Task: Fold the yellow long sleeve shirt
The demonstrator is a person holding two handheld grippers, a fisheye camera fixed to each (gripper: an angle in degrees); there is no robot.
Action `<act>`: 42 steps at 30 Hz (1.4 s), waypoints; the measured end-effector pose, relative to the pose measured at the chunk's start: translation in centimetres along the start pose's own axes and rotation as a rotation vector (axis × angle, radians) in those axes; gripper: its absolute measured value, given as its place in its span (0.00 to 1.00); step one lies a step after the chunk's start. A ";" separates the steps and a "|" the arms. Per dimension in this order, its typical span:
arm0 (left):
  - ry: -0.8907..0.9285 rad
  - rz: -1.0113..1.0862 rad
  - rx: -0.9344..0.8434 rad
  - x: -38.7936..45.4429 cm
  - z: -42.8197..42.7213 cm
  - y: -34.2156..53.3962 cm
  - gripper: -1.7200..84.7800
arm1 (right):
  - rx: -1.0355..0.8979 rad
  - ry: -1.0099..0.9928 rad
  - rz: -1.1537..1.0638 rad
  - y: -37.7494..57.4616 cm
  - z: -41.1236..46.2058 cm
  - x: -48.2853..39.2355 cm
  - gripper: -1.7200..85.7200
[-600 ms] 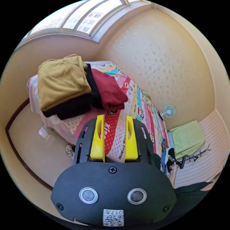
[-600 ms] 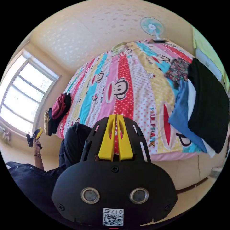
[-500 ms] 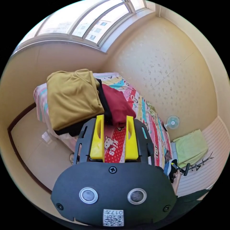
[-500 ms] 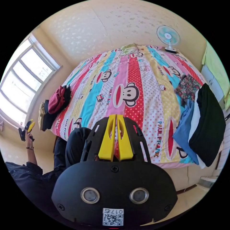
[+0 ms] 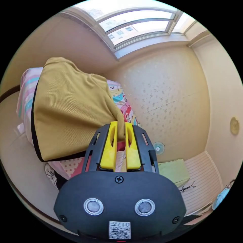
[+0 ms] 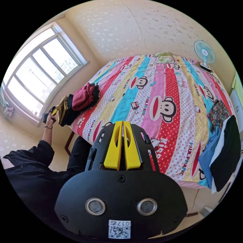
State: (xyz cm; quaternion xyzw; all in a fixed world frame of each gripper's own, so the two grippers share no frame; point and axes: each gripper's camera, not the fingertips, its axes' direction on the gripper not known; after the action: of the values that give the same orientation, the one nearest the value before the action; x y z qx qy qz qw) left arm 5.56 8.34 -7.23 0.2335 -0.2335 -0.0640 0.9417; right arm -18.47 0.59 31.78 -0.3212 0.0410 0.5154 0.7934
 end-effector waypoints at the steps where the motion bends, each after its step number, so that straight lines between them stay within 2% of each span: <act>1: 0.024 0.054 0.019 2.8 -1.9 0.6 0.07 | 0.042 -0.056 -0.009 1.0 -0.8 0.7 0.04; 6: 0.211 0.294 0.034 13.9 -7.5 2.8 0.06 | 0.125 -0.277 -0.096 2.7 -1.6 2.0 0.07; 14: 0.651 0.628 -0.195 30.3 -10.0 9.0 0.05 | 0.106 -0.513 -0.241 2.3 1.8 0.2 0.15; 19: 0.793 0.701 -0.348 35.2 -8.9 11.9 0.04 | 0.214 -0.657 -0.308 2.8 1.1 0.7 0.22; 22: 0.976 0.658 -0.505 36.8 -6.0 13.7 0.03 | 0.118 -0.706 -0.349 2.2 2.1 0.5 0.23; 24: 1.092 0.612 -0.591 37.2 -4.4 14.5 0.03 | 0.099 -0.871 -0.395 2.1 1.4 1.6 0.22; 25: 1.154 0.581 -0.628 37.2 -3.8 14.9 0.03 | 0.135 -0.887 -0.368 2.4 0.0 3.1 0.14; 26: 1.207 0.566 -0.650 37.2 -3.6 15.2 0.03 | 0.172 -0.885 -0.345 2.5 -1.0 4.0 0.10; 28: 1.243 0.573 -0.672 37.2 -3.7 15.4 0.03 | 0.364 -0.845 -0.293 3.4 -6.9 8.2 0.08; 31: 1.150 0.659 -0.632 37.9 -4.2 15.3 0.04 | 0.653 -0.662 -0.299 4.3 -16.6 11.8 0.07; 34: 1.037 0.726 -0.596 40.0 -2.5 14.1 0.04 | 0.812 -0.448 -0.341 2.3 -24.9 12.4 0.07; 37: 0.992 0.669 -0.581 41.3 0.5 11.3 0.05 | 0.977 -0.269 -0.381 0.4 -31.6 12.0 0.07; 40: 1.012 0.666 -0.591 40.3 3.1 9.3 0.05 | 1.019 -0.309 -0.518 0.2 -36.0 10.8 0.08; 42: 0.999 0.661 -0.606 38.0 4.7 9.0 0.05 | 0.948 -0.294 -0.615 0.5 -36.3 9.2 0.08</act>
State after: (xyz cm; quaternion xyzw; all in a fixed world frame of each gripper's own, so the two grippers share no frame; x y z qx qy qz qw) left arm 37.03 5.59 16.25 -0.1236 0.1994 0.2806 0.9307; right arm -4.98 -12.05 -0.83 0.1467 0.0615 0.2262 0.9610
